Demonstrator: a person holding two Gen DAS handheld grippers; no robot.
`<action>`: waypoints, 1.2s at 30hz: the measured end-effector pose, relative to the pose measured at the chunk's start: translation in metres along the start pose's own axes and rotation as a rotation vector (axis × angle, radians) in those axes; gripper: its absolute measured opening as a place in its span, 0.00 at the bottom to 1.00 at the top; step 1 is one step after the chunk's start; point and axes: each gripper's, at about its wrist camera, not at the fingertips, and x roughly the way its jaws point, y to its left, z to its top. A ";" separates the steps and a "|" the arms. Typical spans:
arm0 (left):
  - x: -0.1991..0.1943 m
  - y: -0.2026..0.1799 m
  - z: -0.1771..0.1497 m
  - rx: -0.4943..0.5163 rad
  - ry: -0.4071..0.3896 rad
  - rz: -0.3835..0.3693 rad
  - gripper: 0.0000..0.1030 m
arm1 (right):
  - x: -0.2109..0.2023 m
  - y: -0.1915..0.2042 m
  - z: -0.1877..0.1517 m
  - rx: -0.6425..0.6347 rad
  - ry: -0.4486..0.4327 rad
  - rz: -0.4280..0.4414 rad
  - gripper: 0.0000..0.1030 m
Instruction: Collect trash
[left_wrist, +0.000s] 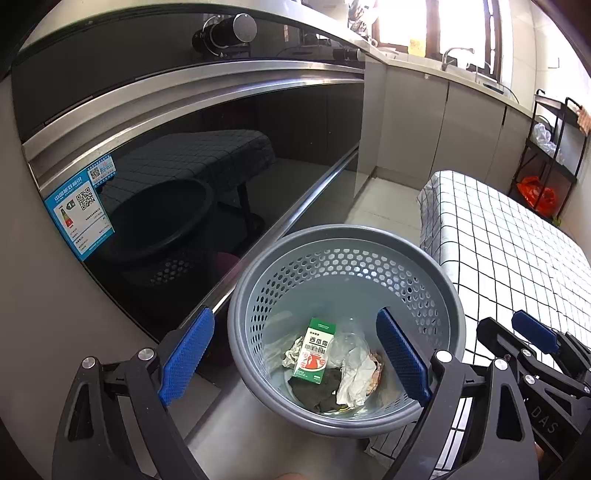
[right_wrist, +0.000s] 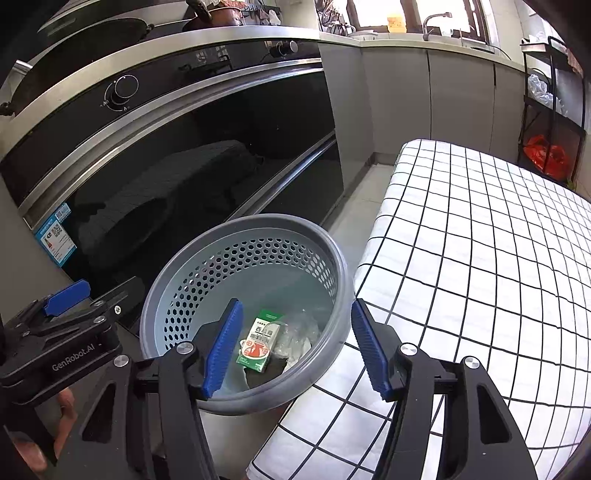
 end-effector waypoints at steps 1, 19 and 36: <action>-0.001 0.000 0.000 0.000 -0.002 0.001 0.85 | -0.001 0.000 0.000 0.000 -0.003 -0.001 0.59; -0.011 -0.003 -0.001 0.008 -0.028 0.011 0.92 | -0.012 -0.003 -0.005 0.026 -0.015 -0.014 0.62; -0.012 -0.003 0.000 0.010 -0.036 0.022 0.94 | -0.013 0.000 -0.005 0.030 -0.024 -0.032 0.64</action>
